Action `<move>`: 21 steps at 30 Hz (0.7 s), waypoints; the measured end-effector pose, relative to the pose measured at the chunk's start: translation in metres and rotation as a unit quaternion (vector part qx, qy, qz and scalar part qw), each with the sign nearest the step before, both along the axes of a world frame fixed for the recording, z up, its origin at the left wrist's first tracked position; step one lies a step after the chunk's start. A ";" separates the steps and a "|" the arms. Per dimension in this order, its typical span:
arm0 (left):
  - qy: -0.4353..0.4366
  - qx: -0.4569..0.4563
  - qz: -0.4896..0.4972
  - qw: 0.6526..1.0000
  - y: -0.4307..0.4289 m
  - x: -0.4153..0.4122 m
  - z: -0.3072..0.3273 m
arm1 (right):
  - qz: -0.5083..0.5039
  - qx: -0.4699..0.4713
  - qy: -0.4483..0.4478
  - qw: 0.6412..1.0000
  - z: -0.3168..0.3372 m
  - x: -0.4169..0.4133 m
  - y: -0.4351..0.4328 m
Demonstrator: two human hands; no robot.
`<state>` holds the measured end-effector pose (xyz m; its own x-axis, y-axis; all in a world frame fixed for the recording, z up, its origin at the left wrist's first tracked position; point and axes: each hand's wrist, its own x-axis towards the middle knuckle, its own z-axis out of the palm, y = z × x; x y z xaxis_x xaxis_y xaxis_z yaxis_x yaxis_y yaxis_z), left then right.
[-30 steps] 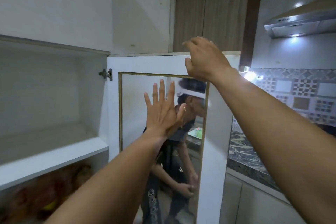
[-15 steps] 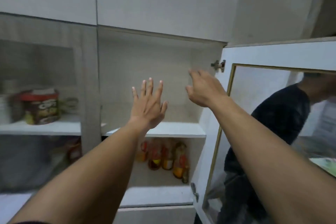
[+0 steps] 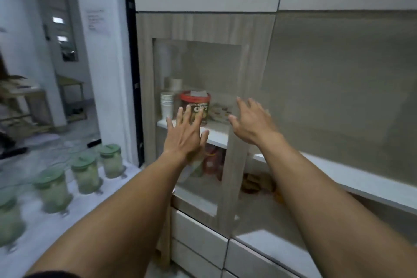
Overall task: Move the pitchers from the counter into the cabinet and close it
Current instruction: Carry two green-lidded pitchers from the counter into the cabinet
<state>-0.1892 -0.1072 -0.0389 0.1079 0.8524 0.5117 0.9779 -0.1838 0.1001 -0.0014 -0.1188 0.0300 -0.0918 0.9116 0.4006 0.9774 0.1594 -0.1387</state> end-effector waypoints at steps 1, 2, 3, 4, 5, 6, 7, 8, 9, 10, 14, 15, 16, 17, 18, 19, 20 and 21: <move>-0.005 -0.001 0.017 1.000 0.004 -0.020 -0.005 | 0.018 -0.008 0.004 1.000 -0.006 -0.021 0.011; -0.012 -0.001 0.032 0.999 0.007 -0.040 -0.009 | 0.035 -0.016 0.008 0.999 -0.011 -0.041 0.022; -0.018 -0.003 0.046 0.999 0.011 -0.058 -0.013 | 0.049 -0.021 0.011 0.999 -0.016 -0.059 0.033; -0.024 -0.005 0.060 0.998 0.014 -0.076 -0.016 | 0.062 -0.023 0.013 0.998 -0.020 -0.077 0.042; -0.028 -0.009 0.074 0.997 0.016 -0.094 -0.021 | 0.076 -0.023 0.015 0.997 -0.025 -0.097 0.053; -0.031 -0.015 0.089 0.995 0.018 -0.113 -0.025 | 0.090 -0.022 0.019 0.995 -0.030 -0.116 0.063; -0.034 -0.019 0.101 0.994 0.021 -0.130 -0.029 | 0.103 -0.023 0.024 0.994 -0.035 -0.133 0.072; -0.037 -0.022 0.116 0.992 0.024 -0.148 -0.033 | 0.117 -0.025 0.025 0.993 -0.040 -0.150 0.081; -0.043 -0.025 0.132 0.990 0.028 -0.166 -0.039 | 0.131 -0.029 0.024 0.991 -0.046 -0.167 0.091; -0.053 -0.029 0.148 0.987 0.030 -0.181 -0.045 | 0.144 -0.035 0.023 0.989 -0.052 -0.183 0.099; -0.080 -0.040 0.200 0.976 0.043 -0.233 -0.073 | 0.190 -0.068 0.018 0.979 -0.080 -0.239 0.134; -0.087 -0.043 0.212 0.973 0.048 -0.245 -0.080 | 0.201 -0.075 0.017 0.977 -0.087 -0.253 0.144; -0.095 -0.050 0.223 0.969 0.054 -0.256 -0.087 | 0.212 -0.079 0.016 0.974 -0.095 -0.267 0.155; -0.102 -0.057 0.234 0.965 0.060 -0.266 -0.096 | 0.223 -0.082 0.014 0.971 -0.103 -0.281 0.166; -0.108 -0.064 0.244 0.962 0.066 -0.274 -0.105 | 0.231 -0.085 0.017 0.969 -0.112 -0.293 0.177; -0.116 -0.070 0.253 0.958 0.073 -0.282 -0.115 | 0.240 -0.091 0.021 0.966 -0.121 -0.304 0.188; -0.124 -0.073 0.262 0.954 0.079 -0.288 -0.125 | 0.248 -0.097 0.024 0.964 -0.130 -0.316 0.198; -0.134 -0.077 0.273 0.950 0.088 -0.296 -0.137 | 0.257 -0.108 0.026 0.960 -0.141 -0.328 0.210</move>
<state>-0.4850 -0.0189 -0.1756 -0.4882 0.8108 0.3229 0.8587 0.3801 0.3438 -0.3295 0.0914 -0.1114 -0.5359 0.8139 0.2245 0.7685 0.5803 -0.2694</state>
